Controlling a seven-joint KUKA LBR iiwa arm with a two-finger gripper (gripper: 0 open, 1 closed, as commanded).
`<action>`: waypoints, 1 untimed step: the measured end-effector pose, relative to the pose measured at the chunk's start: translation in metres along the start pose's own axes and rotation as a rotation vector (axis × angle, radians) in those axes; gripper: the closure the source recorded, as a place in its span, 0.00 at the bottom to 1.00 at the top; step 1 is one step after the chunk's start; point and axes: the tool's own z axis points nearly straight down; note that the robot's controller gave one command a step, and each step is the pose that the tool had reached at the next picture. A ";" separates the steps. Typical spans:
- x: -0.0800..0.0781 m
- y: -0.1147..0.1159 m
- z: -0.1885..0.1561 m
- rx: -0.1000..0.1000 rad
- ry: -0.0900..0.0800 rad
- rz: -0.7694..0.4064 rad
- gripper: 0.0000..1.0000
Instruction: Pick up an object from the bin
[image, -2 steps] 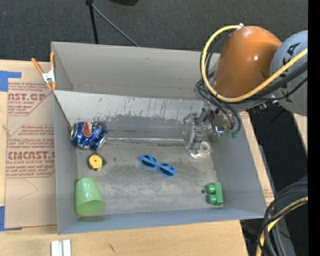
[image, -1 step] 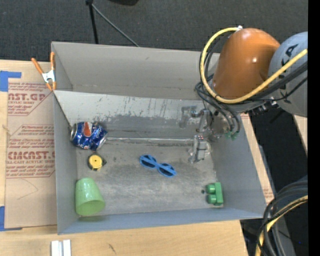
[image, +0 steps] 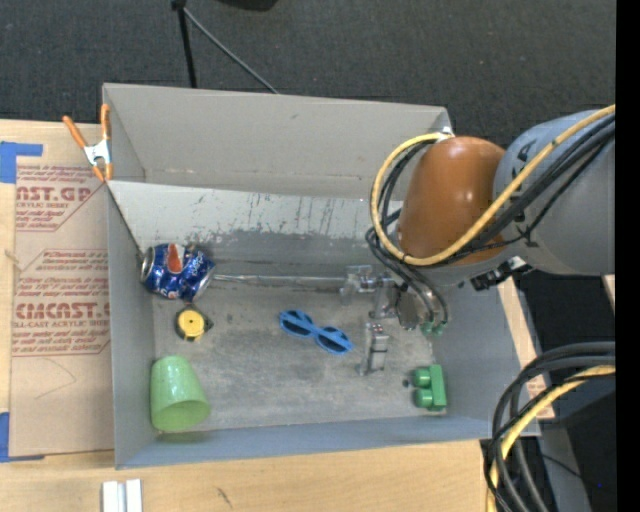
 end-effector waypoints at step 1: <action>-0.033 0.031 0.096 0.000 -0.006 -0.127 0.00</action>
Offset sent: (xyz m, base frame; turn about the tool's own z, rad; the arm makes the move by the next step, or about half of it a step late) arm 0.0317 0.0306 -0.0923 -0.1251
